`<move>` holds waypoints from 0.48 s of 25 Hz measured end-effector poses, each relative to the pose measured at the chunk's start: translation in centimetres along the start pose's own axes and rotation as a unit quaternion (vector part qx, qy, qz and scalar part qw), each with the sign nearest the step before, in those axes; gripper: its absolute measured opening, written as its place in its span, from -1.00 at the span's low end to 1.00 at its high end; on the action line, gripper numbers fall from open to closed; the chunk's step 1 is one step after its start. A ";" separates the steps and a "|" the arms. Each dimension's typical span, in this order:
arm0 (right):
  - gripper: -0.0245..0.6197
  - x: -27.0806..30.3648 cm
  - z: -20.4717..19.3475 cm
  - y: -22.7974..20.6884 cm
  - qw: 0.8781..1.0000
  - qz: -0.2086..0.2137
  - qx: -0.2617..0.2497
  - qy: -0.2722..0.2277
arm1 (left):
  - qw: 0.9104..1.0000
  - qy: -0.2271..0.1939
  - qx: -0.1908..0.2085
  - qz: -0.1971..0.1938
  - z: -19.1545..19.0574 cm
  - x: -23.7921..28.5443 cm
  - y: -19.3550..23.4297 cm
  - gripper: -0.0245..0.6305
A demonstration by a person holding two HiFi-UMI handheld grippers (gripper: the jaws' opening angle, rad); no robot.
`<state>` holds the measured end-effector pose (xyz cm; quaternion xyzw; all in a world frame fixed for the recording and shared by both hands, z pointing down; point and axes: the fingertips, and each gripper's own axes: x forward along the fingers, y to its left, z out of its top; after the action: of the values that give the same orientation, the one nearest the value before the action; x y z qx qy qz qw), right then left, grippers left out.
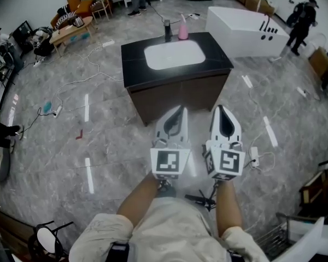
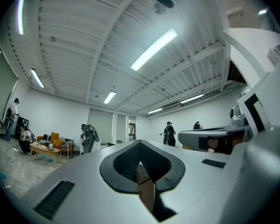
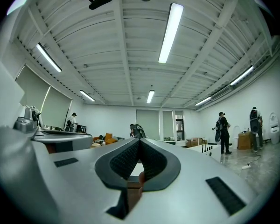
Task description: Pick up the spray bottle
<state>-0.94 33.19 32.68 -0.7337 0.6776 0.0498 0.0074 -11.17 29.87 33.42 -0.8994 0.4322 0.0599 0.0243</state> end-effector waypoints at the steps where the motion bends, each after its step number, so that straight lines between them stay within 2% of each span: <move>1: -0.92 1.0 0.1 0.3 1.000 -0.003 0.002 0.001 | 1.000 -0.002 -0.001 -0.001 0.1 0.7 0.9 -0.92; 12: -0.92 9.4 -0.5 2.4 1.000 -0.022 0.013 -0.005 | 1.000 -0.002 -0.002 -0.016 -1.0 6.2 7.8 -0.92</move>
<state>-2.62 23.61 32.57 -0.7479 0.6620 0.0444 0.0210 -13.35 20.12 33.71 -0.9064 0.4172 0.0621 0.0244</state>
